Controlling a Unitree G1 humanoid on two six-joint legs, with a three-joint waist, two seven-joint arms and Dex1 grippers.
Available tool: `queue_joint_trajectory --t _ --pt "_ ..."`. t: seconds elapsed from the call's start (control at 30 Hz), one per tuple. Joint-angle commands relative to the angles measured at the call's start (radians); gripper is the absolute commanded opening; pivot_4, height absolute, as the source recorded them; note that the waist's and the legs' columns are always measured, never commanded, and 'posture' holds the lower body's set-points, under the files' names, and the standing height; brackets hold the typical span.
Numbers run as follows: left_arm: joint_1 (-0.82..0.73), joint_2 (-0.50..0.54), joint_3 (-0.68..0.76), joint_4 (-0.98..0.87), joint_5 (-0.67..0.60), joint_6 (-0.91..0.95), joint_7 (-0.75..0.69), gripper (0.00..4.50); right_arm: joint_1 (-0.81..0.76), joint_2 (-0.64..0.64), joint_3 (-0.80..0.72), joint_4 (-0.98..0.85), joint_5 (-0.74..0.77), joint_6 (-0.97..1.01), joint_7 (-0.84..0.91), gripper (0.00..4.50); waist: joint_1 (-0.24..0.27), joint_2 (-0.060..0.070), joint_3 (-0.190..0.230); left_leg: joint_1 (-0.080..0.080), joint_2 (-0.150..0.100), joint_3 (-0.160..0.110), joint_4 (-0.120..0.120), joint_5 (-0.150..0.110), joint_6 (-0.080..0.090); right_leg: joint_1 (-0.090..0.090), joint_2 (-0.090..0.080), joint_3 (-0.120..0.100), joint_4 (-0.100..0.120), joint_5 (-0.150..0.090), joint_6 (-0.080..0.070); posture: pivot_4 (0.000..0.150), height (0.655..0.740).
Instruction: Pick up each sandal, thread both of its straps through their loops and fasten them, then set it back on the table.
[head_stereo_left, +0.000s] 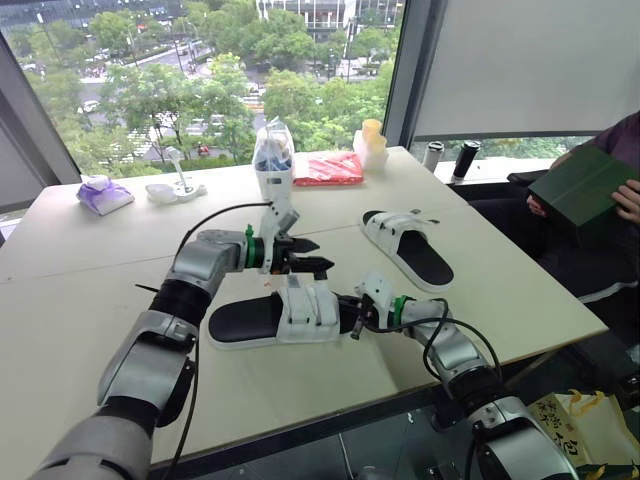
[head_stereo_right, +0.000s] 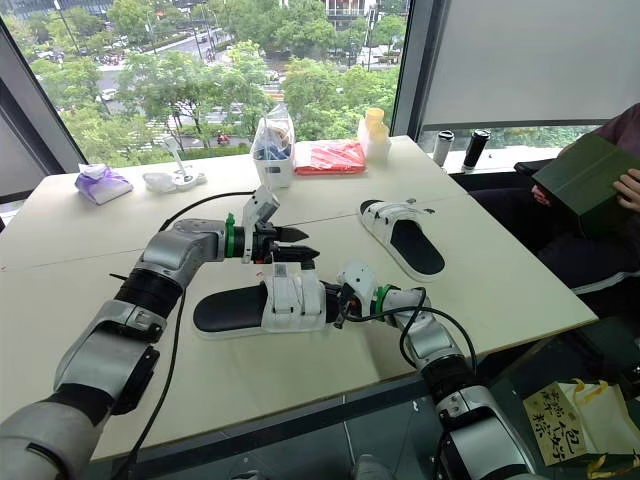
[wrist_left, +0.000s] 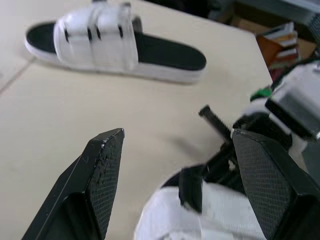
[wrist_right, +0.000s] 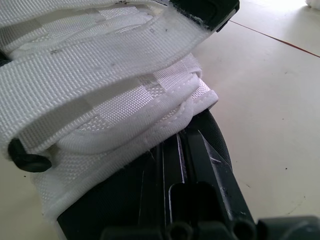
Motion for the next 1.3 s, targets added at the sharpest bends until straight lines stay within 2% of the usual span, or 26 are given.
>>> queue_joint_trajectory --t 0.03,0.13,0.2,0.27,0.4,0.57,0.67,0.9,1.13,1.3 --pt "-0.037 -0.011 -0.003 0.029 0.028 -0.018 -0.099 3.54 0.068 -0.007 0.066 0.133 -0.077 0.066 -0.004 0.00 0.000 0.000 0.000 0.000 0.000 0.000 0.000 0.000 0.000 0.000 0.000 0.000 0.000 0.000 0.000 0.150 0.7400" --pt "-0.026 -0.016 -0.007 0.027 0.050 -0.017 -0.143 3.54 0.075 -0.009 0.065 0.125 -0.076 0.068 -0.006 0.00 0.000 0.000 0.000 0.000 0.000 0.000 0.000 0.000 0.000 0.000 0.000 0.000 0.000 0.000 0.000 0.150 0.7400" --pt "-0.020 -0.021 -0.005 0.020 0.064 -0.016 -0.150 3.00 0.078 -0.009 0.064 0.123 -0.075 0.068 -0.008 0.00 0.000 0.000 0.000 0.000 0.000 0.000 0.000 0.000 0.000 0.000 0.000 0.000 0.000 0.000 0.000 0.150 0.7400" --pt "-0.014 -0.026 -0.003 0.010 0.073 -0.016 -0.154 2.21 0.080 -0.009 0.063 0.120 -0.075 0.069 -0.010 0.00 0.000 0.000 0.000 0.001 0.000 0.000 0.000 0.000 0.000 0.000 0.000 0.000 0.000 0.000 0.000 0.150 0.7400" --pt "-0.008 -0.035 0.014 -0.020 0.073 -0.010 -0.158 0.15 0.084 -0.008 0.063 0.116 -0.074 0.070 -0.011 0.00 0.000 0.000 0.000 0.001 0.000 0.000 0.000 0.000 0.000 0.001 0.000 0.000 0.000 0.000 0.000 0.150 0.7400" --pt "-0.071 -0.054 0.149 -0.044 -0.052 0.132 -0.145 0.07 0.084 -0.008 0.065 0.117 -0.074 0.070 -0.010 0.00 0.000 0.000 0.000 0.001 0.000 0.000 0.000 0.000 0.000 0.001 0.000 0.000 0.000 0.000 0.000 0.150 0.7400" --pt "-0.106 -0.063 0.201 -0.007 -0.073 0.159 -0.110 0.07 0.081 -0.008 0.065 0.120 -0.074 0.070 -0.008 0.00 0.000 0.000 0.001 0.000 0.000 -0.001 0.000 0.000 0.000 0.000 0.000 0.000 0.000 0.000 0.000 0.150 0.7400" --pt "-0.127 -0.072 0.152 0.185 0.060 -0.032 -0.039 0.07 0.082 -0.006 0.065 0.122 -0.073 0.072 -0.009 0.00 0.001 0.000 0.001 0.001 0.000 -0.001 0.000 0.000 0.000 0.001 0.000 0.000 0.000 0.000 0.000 0.150 0.7400" --pt "-0.150 -0.081 0.025 0.397 0.288 -0.287 0.053 0.07 0.088 -0.006 0.060 0.113 -0.070 0.075 -0.019 0.00 0.001 -0.001 0.001 0.001 0.000 -0.001 0.000 0.000 0.000 0.001 0.000 0.000 0.000 0.000 0.000 0.150 0.7400" --pt "-0.174 -0.093 0.007 0.468 0.349 -0.355 0.063 0.07 0.098 -0.005 0.060 0.104 -0.068 0.077 -0.025 0.00 0.001 0.000 0.001 0.003 0.000 -0.001 0.000 0.000 0.000 0.002 0.000 0.000 0.000 0.000 0.000 0.150 0.7400"
